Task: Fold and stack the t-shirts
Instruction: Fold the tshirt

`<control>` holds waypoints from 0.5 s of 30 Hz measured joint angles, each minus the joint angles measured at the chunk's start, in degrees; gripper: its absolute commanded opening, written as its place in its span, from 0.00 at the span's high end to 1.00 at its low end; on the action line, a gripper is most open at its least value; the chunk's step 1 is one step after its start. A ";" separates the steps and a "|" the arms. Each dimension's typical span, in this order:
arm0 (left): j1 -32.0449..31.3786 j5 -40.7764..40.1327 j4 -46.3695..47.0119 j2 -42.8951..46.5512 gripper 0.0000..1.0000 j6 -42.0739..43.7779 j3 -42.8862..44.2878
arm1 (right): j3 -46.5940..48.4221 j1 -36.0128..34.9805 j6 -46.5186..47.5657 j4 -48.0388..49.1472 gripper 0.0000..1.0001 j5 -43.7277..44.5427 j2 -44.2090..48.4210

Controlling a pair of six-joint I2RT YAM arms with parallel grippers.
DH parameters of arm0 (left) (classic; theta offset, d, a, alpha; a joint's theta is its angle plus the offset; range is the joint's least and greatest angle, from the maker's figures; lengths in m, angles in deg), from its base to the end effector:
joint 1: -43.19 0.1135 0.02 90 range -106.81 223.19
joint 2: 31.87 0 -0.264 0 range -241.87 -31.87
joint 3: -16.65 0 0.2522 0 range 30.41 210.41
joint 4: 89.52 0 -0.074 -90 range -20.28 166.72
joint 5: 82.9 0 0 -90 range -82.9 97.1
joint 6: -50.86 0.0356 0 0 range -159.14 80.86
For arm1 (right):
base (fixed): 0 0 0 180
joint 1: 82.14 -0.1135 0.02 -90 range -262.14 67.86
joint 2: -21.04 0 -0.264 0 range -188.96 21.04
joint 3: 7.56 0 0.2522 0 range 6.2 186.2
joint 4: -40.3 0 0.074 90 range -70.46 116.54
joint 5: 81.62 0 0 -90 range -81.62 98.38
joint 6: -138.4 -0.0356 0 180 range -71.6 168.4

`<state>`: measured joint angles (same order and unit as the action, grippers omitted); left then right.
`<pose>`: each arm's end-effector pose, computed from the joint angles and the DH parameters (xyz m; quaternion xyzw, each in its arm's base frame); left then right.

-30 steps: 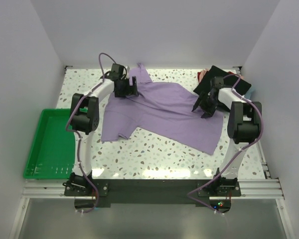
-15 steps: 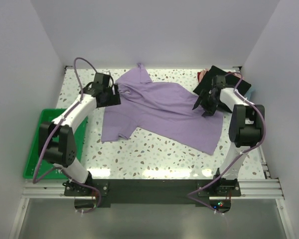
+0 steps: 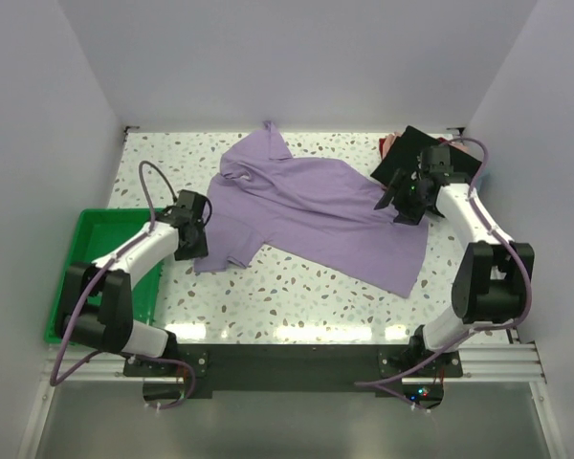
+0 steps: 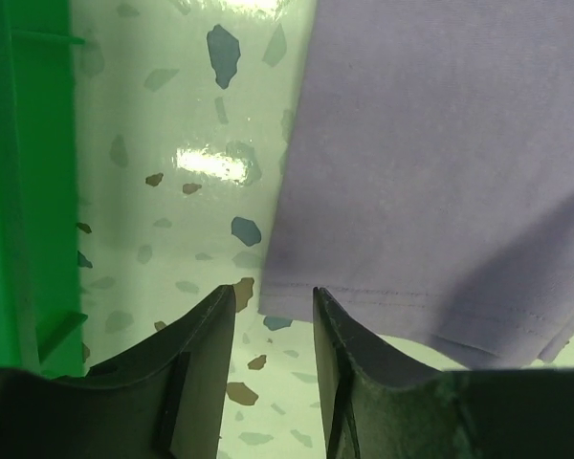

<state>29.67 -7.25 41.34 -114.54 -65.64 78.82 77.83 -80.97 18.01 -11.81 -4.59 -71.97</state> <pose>0.2551 -0.0523 0.1853 -0.1323 0.9678 0.0555 0.2068 0.3387 0.0011 0.2498 0.2325 0.9310 0.1709 0.2235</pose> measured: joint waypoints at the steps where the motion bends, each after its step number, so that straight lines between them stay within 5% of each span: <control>1: 0.02 0.07 0.59 0.63 0.58 -0.09 -0.74 | -0.90 0.00 0.02 -0.09 0.34 -0.04 1.01; 7: 0.44 2.01 3.26 1.38 0.67 -1.03 -5.88 | -5.70 0.00 0.04 -1.66 0.34 0.00 6.32; 15: 2.19 4.96 6.71 2.73 0.65 -1.97 -9.22 | -7.32 0.00 0.57 -3.43 0.34 0.07 10.27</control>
<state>31.86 -2.29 48.05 -111.81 -67.60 69.59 70.51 -80.97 18.58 -15.24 -4.52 -61.70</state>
